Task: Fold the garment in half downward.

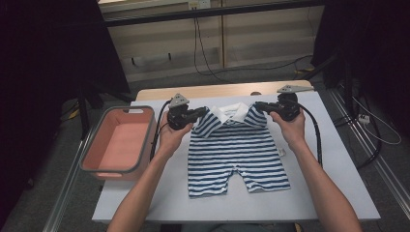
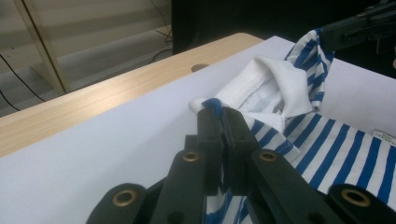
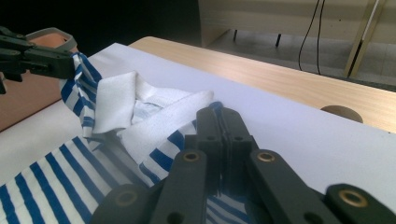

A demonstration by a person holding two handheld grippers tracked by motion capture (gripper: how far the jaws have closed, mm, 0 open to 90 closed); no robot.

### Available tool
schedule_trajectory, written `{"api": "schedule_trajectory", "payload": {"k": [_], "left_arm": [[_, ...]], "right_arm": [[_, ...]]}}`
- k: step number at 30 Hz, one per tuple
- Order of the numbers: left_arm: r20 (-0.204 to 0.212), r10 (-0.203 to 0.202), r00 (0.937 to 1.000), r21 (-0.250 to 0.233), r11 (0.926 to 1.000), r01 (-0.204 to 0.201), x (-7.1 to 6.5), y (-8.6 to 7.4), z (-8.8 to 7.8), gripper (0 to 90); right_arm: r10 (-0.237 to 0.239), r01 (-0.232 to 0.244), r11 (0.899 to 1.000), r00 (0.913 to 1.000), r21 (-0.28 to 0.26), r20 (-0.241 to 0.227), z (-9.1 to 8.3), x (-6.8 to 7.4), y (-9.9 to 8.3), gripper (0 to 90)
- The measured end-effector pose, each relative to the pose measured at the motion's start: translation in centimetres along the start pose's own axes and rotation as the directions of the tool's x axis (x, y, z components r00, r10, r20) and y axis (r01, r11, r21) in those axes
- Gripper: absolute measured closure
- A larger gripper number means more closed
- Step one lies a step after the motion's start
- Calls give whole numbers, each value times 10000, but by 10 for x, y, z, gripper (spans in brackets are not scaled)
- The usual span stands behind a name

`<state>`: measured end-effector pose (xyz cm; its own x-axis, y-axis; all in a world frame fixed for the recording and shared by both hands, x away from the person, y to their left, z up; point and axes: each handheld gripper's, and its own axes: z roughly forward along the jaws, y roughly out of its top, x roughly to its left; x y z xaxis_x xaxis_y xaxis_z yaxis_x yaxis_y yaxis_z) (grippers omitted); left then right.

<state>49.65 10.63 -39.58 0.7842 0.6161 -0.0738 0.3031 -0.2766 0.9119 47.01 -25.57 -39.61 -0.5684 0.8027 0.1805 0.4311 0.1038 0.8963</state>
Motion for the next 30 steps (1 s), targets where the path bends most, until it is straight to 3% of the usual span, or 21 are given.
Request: {"api": "schedule_trajectory", "payload": {"k": [12,30], "left_arm": [[131,332,9994,170,9993,-335,-9,-8,-11,875],[576,630,9963,420,9970,-655,-26,-20,-26,874]], "right_arm": [[-602,604,9978,9982,282,-71,-12,13,-6,885],[-916,921,9950,9957,383,-153,-33,28,-24,885]]}}
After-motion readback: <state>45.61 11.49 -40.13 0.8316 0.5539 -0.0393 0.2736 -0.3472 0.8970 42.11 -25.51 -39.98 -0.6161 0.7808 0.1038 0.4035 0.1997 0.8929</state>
